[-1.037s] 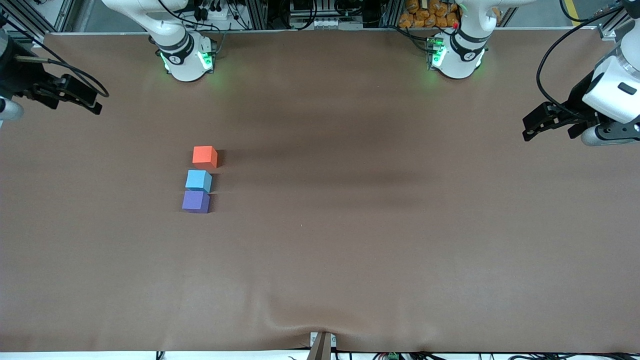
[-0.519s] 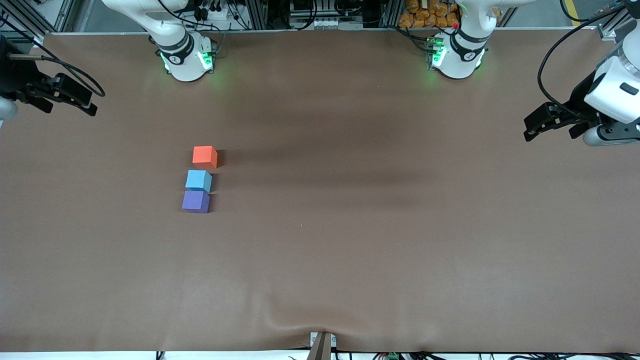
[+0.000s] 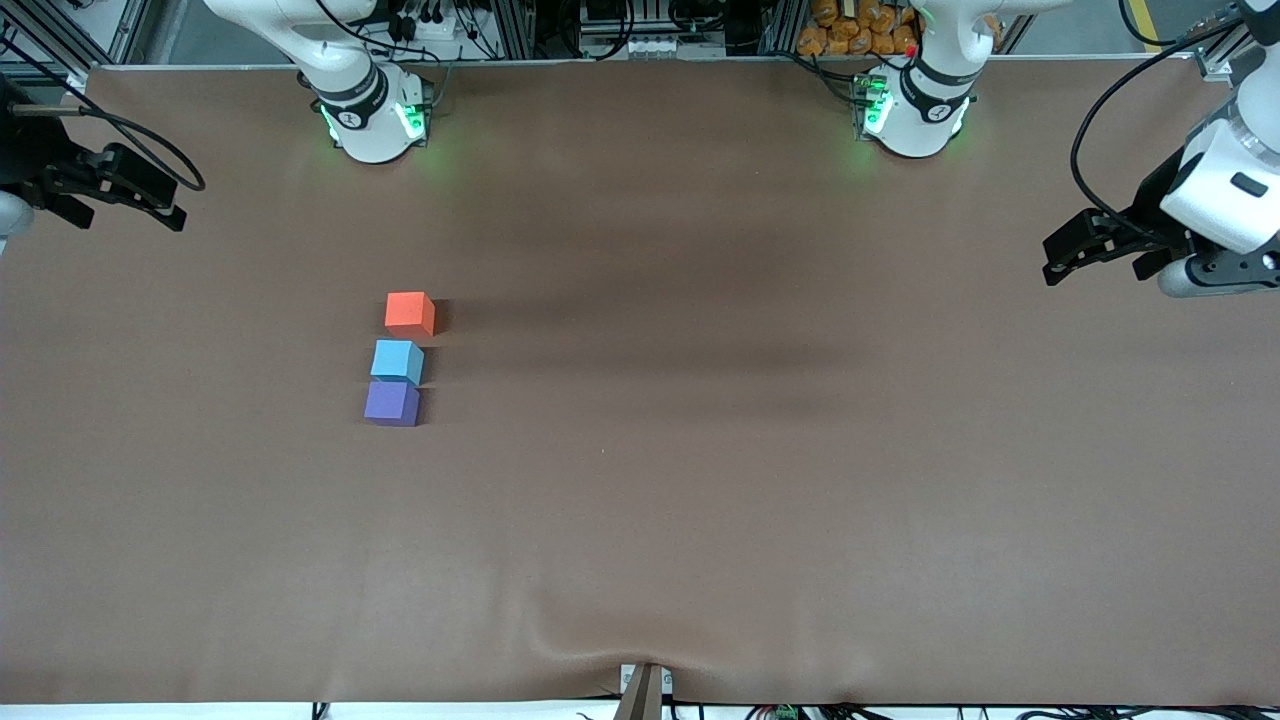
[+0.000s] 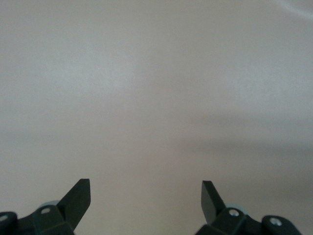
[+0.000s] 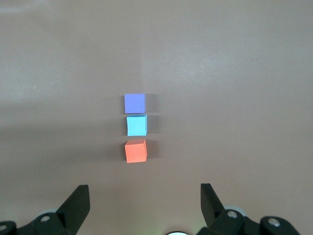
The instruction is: Place blue block between orange and purple blocks
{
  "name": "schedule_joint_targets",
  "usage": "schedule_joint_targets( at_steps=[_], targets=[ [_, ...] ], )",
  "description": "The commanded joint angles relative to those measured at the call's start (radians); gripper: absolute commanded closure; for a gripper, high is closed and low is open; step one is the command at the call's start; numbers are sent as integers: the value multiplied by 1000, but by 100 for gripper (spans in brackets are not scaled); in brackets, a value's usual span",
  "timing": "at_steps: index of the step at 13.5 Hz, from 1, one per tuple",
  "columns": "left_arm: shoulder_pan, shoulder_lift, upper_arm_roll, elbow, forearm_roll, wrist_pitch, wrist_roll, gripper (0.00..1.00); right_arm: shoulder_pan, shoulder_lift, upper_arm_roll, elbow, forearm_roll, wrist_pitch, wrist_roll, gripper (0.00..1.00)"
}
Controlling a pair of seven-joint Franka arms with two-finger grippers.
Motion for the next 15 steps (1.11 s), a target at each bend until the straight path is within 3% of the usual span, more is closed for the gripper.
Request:
schedule_joint_targets(
  at_steps=[1, 10, 15],
  targets=[
    [-4, 8, -4, 14, 8, 0, 2, 0, -20, -14, 12, -1, -14, -6, -21, 0],
    [9, -11, -32, -13, 7, -11, 9, 0, -22, -14, 12, -1, -14, -7, -20, 0],
    [19, -115, -29, -99, 8, -25, 11, 0, -22, -14, 12, -1, -14, -7, -18, 0]
  ],
)
